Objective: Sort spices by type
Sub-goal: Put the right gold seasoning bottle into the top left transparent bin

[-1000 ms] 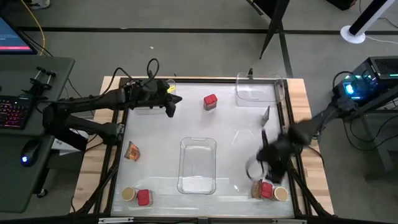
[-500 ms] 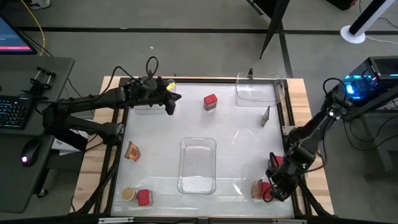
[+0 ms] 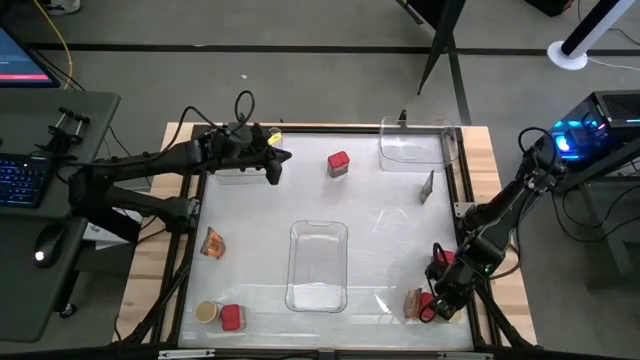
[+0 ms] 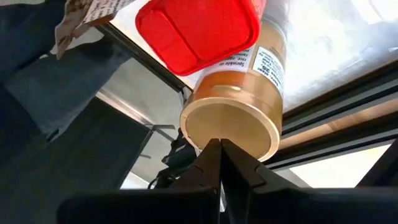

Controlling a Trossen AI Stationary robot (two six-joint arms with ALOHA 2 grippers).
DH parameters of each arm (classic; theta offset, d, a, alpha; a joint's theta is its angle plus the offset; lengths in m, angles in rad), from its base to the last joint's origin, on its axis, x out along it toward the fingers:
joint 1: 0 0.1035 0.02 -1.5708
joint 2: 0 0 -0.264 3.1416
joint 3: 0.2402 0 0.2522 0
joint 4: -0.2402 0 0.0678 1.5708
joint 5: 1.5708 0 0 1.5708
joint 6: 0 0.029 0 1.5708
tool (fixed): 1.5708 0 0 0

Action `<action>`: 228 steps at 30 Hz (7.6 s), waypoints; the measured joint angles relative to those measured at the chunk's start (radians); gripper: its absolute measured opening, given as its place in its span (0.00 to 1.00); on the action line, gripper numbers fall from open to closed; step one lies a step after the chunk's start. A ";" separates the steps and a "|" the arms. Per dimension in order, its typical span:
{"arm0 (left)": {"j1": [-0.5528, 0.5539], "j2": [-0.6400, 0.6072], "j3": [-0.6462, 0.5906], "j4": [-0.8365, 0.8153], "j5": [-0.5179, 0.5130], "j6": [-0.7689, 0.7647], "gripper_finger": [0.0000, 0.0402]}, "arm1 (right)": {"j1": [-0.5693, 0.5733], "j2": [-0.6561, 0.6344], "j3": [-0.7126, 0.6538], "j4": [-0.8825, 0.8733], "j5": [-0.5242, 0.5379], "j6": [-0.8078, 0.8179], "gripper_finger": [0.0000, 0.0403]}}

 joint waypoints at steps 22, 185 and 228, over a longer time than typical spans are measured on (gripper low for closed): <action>0.000 0.000 0.000 0.007 0.028 0.001 0.00 | -0.015 0.064 0.005 -0.193 -0.061 -0.015 0.00; -0.071 0.613 0.467 -0.519 0.100 0.573 0.78 | -0.948 0.024 0.571 -0.287 0.746 -1.242 0.00; -0.084 0.692 0.467 -0.552 0.100 0.615 0.91 | -0.948 0.024 0.452 -0.224 0.727 -1.211 0.00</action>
